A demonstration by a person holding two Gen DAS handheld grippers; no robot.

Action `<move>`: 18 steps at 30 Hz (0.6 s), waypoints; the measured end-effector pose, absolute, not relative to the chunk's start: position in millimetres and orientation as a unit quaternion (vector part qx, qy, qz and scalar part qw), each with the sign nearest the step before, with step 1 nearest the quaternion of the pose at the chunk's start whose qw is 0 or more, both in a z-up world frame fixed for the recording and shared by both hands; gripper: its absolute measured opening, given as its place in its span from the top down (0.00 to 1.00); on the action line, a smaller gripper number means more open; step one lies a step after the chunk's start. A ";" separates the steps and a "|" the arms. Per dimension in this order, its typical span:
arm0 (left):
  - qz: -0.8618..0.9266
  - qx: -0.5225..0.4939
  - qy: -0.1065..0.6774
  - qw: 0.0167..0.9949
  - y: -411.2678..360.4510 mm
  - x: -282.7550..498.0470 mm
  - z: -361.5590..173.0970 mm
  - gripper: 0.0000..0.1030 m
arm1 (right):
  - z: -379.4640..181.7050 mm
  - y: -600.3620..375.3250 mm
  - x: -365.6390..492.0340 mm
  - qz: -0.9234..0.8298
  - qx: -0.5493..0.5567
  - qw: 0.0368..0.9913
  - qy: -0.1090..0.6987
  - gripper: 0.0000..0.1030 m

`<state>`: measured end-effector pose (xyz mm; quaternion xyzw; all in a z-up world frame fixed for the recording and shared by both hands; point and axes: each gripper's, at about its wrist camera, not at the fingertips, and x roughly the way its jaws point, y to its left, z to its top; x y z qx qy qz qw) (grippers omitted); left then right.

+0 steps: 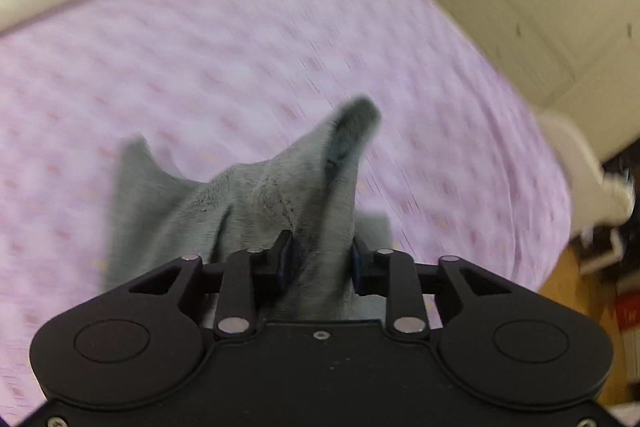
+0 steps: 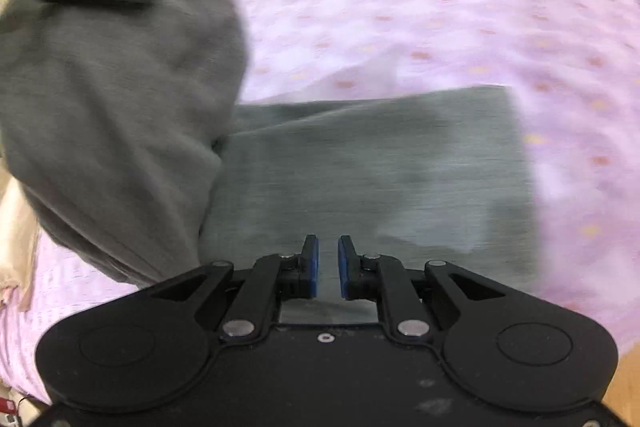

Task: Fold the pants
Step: 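Lift the pants end with the left tool, fold it over, release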

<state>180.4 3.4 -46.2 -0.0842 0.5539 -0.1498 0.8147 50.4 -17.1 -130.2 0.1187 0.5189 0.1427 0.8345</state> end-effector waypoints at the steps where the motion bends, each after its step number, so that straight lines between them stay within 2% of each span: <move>1: -0.153 -0.074 0.566 0.807 -11.6 180.2 -59.2 0.63 | -134.5 -28.7 53.3 0.134 0.118 0.831 0.527 0.85; 5: -0.156 -0.059 0.577 0.800 -22.2 167.2 -73.6 0.64 | -144.7 -68.4 58.4 0.110 0.109 0.819 0.552 0.81; 10: -0.121 -0.024 0.547 0.828 17.3 154.4 -63.5 0.61 | -137.8 -96.9 54.3 0.115 0.093 0.819 0.554 0.78; 13: -0.058 0.010 0.565 0.823 41.2 154.8 -84.2 0.63 | -124.2 -107.2 52.6 0.110 0.081 0.835 0.533 0.78; 18: -0.044 -0.012 0.608 0.793 74.5 152.2 -128.0 0.64 | -94.3 -98.0 49.3 0.099 0.043 0.882 0.458 0.76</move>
